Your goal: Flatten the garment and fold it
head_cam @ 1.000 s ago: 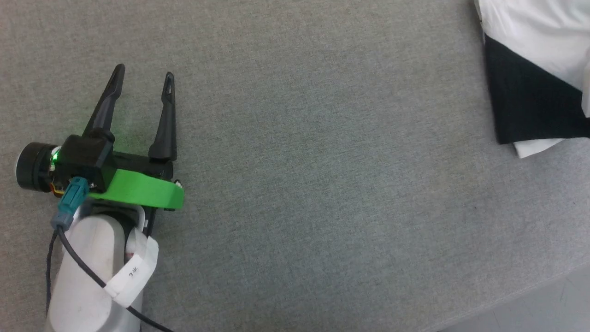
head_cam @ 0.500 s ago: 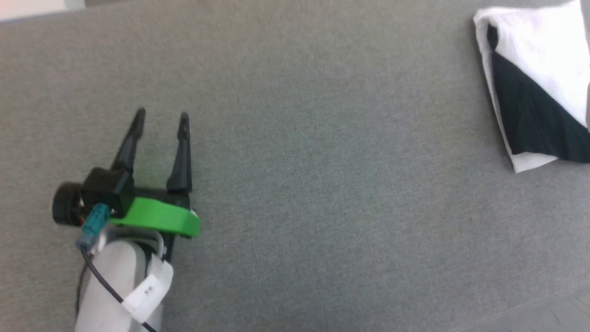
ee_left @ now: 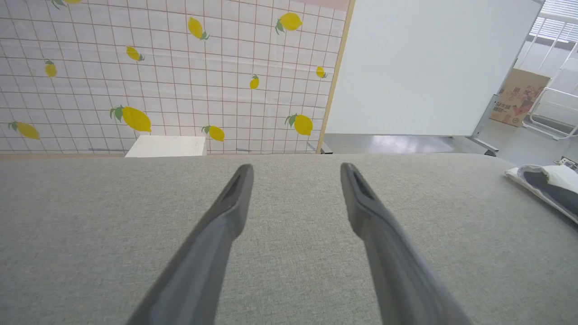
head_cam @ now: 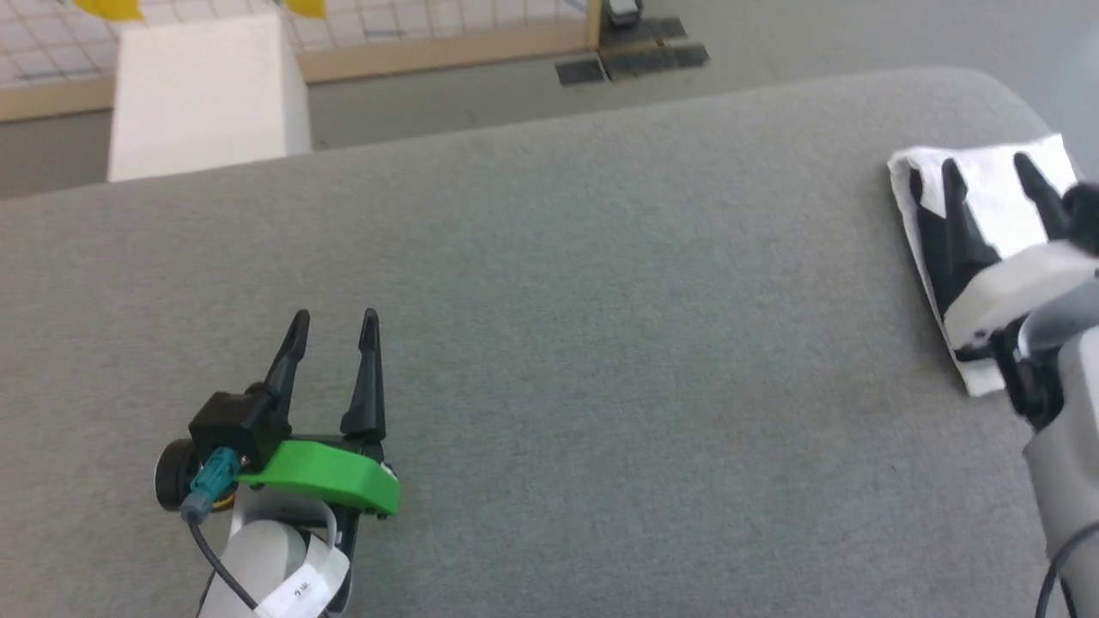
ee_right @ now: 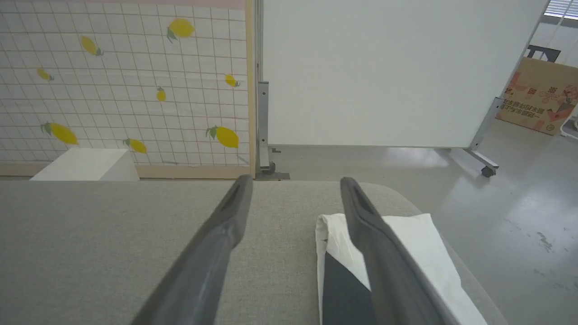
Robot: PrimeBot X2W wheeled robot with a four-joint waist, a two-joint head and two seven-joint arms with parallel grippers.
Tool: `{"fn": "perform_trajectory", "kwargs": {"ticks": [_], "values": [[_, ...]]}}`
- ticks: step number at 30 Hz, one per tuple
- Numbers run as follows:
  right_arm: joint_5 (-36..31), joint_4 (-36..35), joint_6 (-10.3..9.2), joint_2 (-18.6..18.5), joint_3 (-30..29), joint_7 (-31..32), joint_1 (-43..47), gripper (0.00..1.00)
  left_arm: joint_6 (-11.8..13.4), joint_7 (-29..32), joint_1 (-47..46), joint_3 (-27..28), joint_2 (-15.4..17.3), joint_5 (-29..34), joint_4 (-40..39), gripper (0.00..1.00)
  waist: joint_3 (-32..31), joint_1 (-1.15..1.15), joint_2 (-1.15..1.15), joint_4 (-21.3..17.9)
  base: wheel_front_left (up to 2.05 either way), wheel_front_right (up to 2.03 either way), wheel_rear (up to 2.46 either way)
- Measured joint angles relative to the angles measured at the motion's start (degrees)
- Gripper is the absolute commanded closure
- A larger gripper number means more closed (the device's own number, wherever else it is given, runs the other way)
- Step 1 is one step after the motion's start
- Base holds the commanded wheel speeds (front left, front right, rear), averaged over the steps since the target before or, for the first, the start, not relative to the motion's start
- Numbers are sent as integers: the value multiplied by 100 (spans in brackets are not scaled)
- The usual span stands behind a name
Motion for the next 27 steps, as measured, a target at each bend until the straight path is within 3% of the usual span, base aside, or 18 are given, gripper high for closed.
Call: {"fn": "perform_trajectory", "kwargs": {"ticks": [10,19,27], "values": [[635,-1749,-1,278,205,-303,1528,0,14,-24,111,-143,-115,-94,76,0,-469,0,0,657,0,0,0],[416,-2694,-1,842,48,-326,2624,0,10,-24,330,-154,-143,-122,102,0,-777,0,0,1001,0,0,0],[158,-3175,-1,1125,-170,-245,3193,0,11,-25,489,-158,-157,-122,68,0,-864,0,0,1055,0,0,0]]}}
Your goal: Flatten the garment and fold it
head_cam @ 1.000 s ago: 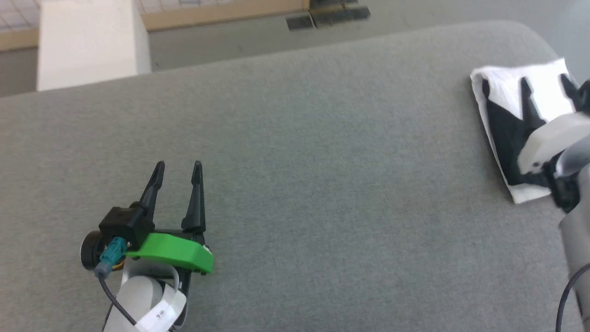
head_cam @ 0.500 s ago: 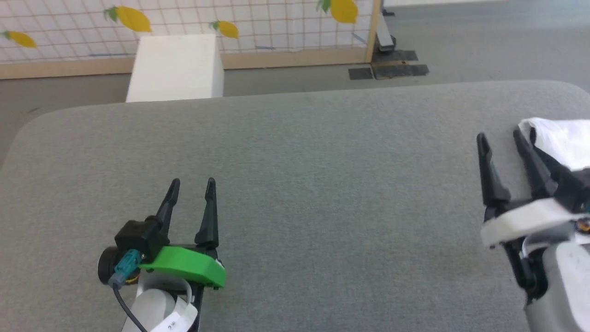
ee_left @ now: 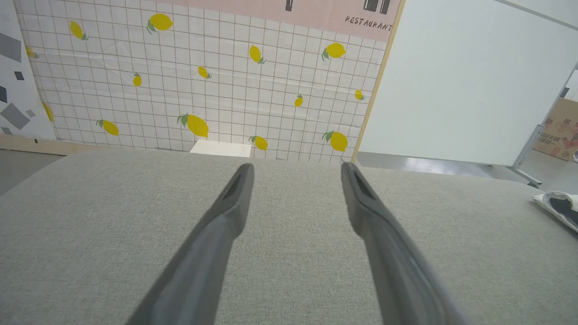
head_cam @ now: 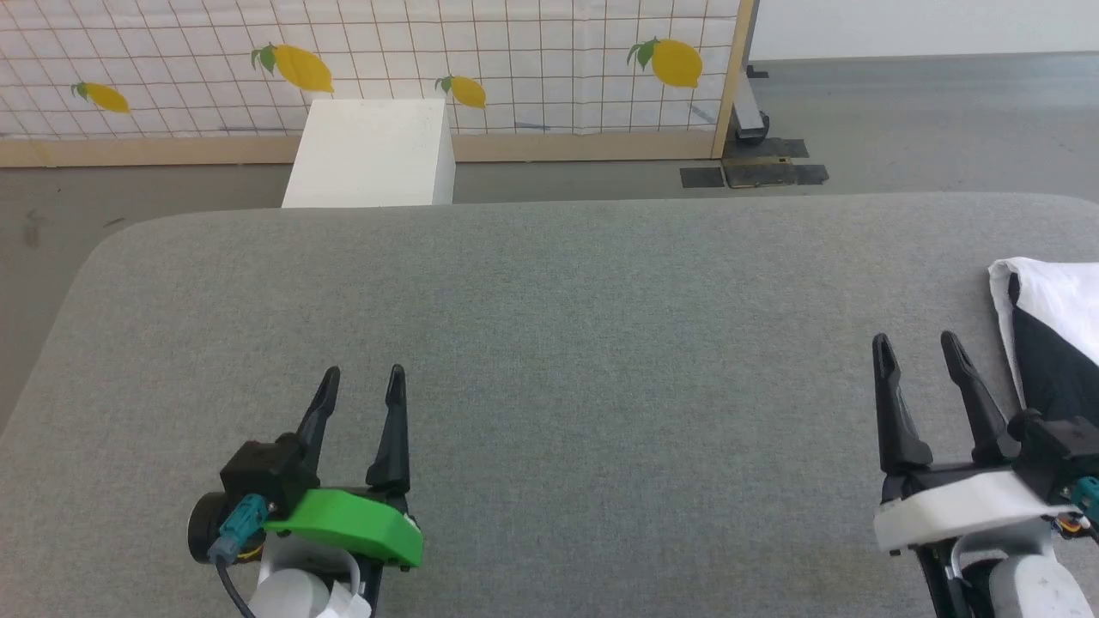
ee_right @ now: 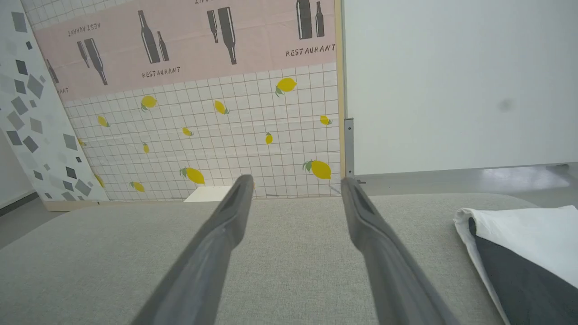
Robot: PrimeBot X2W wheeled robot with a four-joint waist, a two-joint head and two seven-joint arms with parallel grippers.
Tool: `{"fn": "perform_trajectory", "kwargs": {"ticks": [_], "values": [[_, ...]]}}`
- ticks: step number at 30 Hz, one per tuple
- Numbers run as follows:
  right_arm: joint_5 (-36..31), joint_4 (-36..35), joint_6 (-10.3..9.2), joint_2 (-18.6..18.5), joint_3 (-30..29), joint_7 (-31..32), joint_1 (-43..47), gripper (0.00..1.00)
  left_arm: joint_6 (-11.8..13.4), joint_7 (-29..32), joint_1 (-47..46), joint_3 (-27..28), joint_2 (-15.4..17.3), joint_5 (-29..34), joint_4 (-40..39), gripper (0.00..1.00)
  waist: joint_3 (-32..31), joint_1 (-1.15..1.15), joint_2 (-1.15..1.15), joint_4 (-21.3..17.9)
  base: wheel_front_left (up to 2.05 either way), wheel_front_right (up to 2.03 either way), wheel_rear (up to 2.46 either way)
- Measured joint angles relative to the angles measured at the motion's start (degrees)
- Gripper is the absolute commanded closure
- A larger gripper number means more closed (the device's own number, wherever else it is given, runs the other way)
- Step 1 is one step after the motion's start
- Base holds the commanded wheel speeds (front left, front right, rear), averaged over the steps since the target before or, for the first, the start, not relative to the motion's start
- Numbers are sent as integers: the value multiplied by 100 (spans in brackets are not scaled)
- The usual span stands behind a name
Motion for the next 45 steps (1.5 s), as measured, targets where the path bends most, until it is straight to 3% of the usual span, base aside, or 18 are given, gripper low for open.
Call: {"fn": "perform_trajectory", "kwargs": {"ticks": [20,21,45], "values": [[-138,-349,-1,211,-196,198,232,0,41,-2,86,-64,-5,-18,-19,0,111,0,0,79,0,0,0],[-137,-346,0,211,-194,198,235,100,41,3,86,-63,-4,-14,-16,100,111,0,0,79,0,0,0],[-140,-333,0,210,-179,229,235,100,41,55,86,-51,-3,9,-26,100,103,0,0,92,0,0,0]]}}
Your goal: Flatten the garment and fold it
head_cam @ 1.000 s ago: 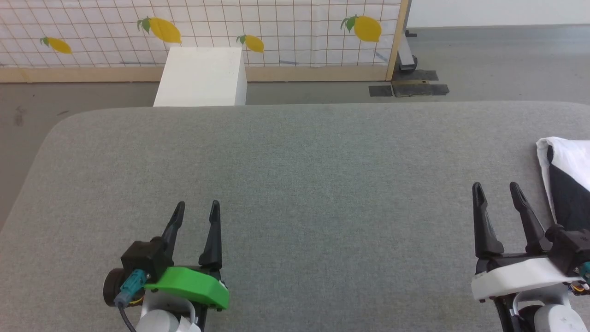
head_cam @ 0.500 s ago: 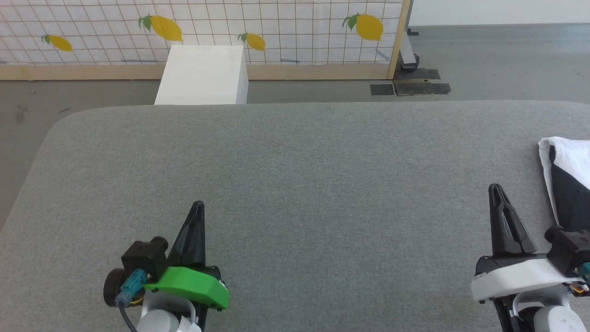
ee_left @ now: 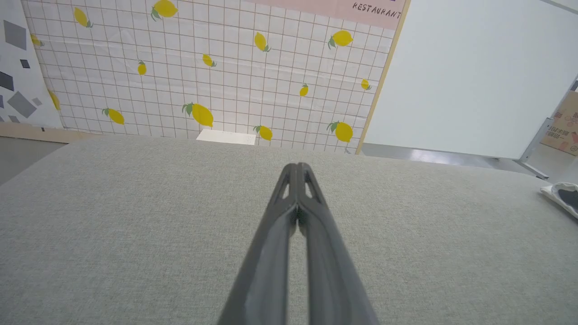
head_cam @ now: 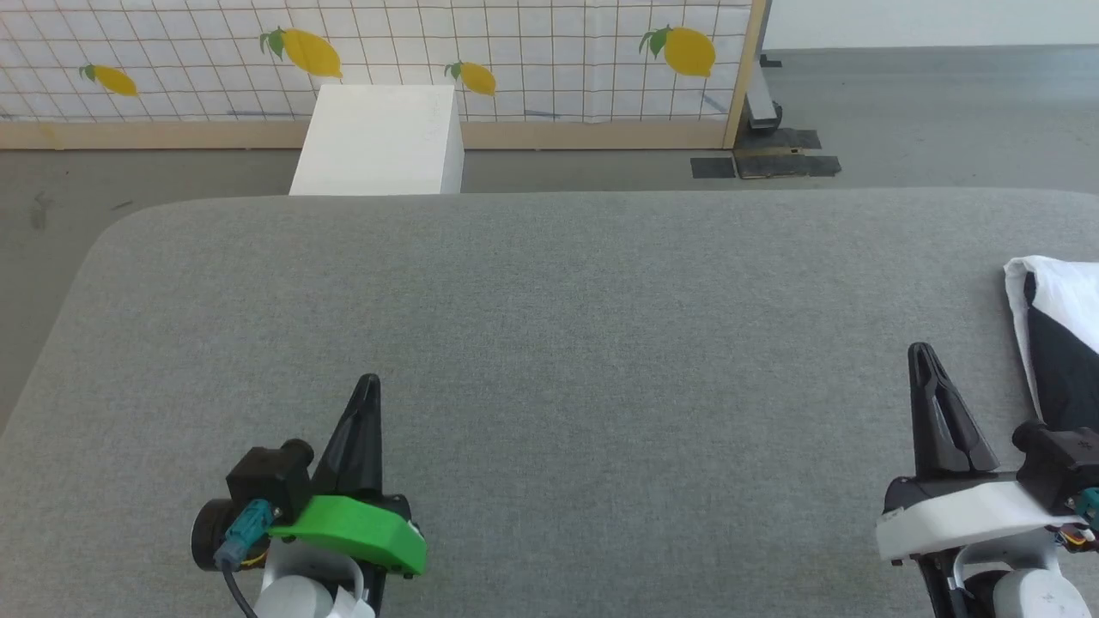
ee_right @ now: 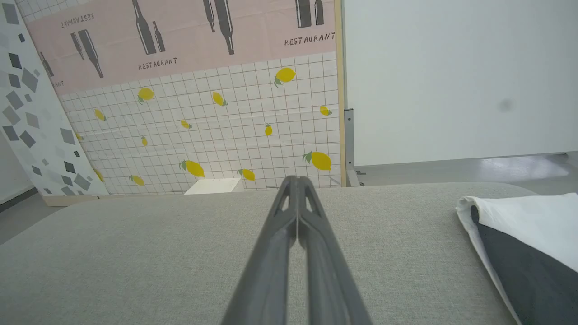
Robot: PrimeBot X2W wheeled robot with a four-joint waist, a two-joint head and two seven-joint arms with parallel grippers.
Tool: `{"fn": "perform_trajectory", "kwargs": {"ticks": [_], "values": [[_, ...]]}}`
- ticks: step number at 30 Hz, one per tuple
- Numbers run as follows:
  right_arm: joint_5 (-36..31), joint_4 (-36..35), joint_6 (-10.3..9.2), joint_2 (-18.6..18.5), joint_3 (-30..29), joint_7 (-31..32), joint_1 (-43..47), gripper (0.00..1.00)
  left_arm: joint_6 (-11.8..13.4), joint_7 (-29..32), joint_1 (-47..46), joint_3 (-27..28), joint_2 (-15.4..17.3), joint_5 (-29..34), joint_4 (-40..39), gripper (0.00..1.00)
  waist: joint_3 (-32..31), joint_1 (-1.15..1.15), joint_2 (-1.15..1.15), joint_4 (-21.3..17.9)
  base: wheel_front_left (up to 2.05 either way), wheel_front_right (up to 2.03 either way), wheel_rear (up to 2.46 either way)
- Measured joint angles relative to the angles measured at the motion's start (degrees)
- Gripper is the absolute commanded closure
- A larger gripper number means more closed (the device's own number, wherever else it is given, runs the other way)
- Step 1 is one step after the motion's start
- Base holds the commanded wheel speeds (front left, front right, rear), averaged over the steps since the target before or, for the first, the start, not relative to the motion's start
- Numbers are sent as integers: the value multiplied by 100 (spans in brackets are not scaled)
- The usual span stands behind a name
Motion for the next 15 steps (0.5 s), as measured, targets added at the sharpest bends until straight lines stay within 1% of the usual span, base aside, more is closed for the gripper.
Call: {"fn": "perform_trajectory", "kwargs": {"ticks": [15], "values": [[-102,0,0,0,52,98,0,100,25,162,5,62,0,142,-129,100,-21,0,0,31,0,0,0]]}}
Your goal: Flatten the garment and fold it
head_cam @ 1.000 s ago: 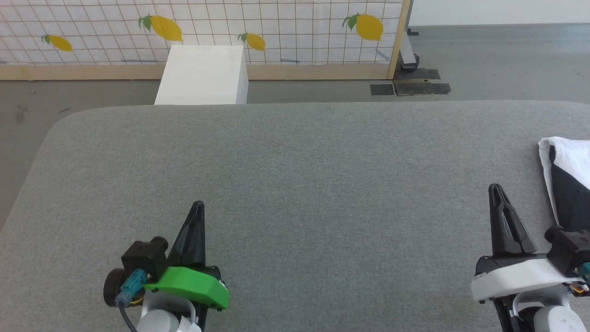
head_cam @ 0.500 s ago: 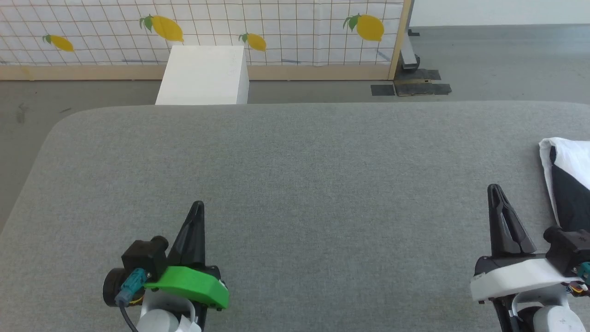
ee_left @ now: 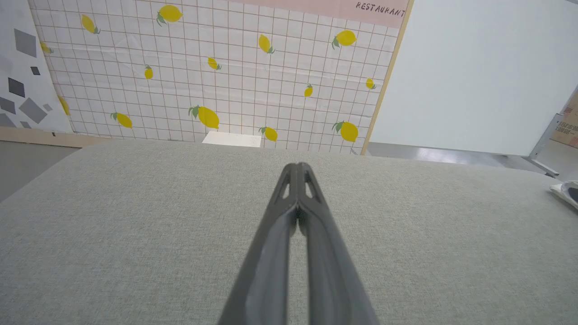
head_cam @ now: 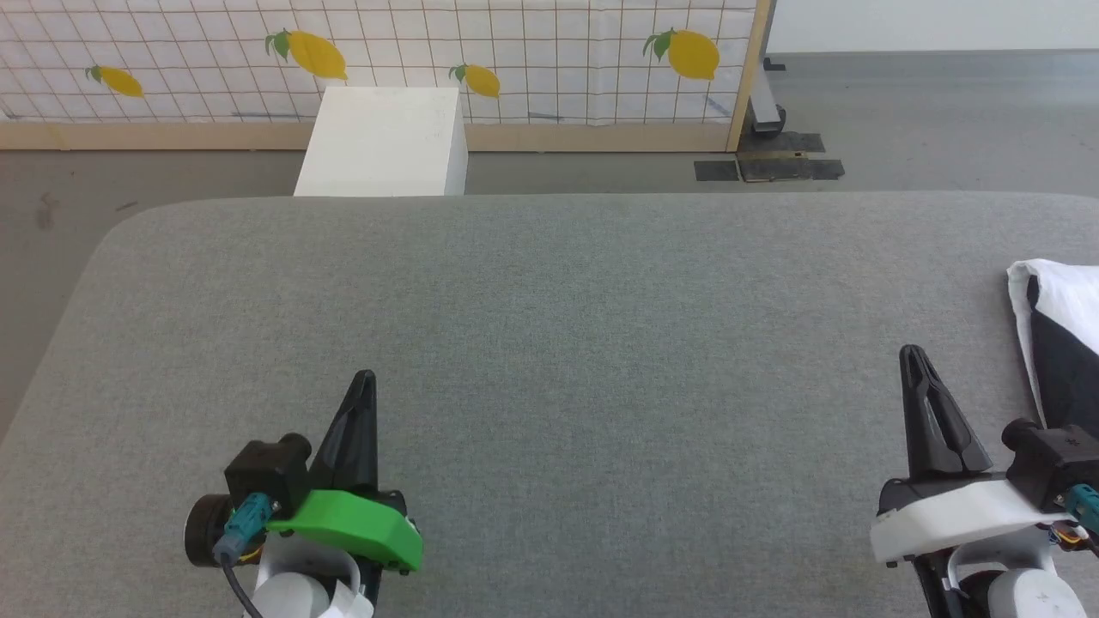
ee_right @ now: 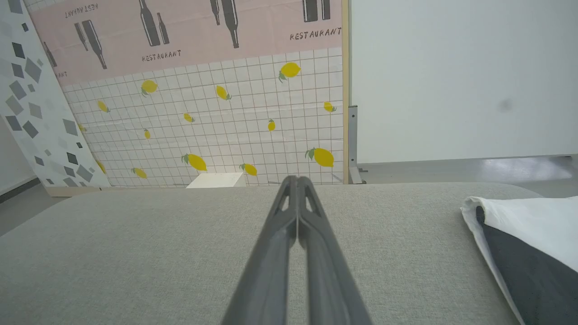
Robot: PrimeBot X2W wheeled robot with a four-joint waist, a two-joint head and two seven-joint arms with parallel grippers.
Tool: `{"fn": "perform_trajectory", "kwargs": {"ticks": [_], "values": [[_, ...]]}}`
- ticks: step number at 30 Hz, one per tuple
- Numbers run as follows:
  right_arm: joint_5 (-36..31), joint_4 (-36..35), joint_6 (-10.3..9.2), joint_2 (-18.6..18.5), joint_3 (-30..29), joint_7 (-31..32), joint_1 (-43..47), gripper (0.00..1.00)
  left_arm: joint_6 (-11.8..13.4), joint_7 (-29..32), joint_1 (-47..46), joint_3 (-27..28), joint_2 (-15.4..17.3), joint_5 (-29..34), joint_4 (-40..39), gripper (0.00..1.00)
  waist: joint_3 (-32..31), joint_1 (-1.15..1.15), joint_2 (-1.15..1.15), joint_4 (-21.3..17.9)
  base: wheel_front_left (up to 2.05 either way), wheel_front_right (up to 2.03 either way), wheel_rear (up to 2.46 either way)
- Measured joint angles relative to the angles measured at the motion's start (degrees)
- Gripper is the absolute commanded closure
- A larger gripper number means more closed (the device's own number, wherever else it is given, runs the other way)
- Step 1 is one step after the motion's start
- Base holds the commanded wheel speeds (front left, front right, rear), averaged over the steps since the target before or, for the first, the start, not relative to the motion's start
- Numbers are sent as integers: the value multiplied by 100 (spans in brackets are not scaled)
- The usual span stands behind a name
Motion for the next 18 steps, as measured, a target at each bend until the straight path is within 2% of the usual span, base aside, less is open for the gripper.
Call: {"fn": "perform_trajectory", "kwargs": {"ticks": [18], "values": [[-183,-3,0,0,64,149,0,100,91,235,38,64,0,227,-157,100,-27,0,0,39,0,0,0]]}}
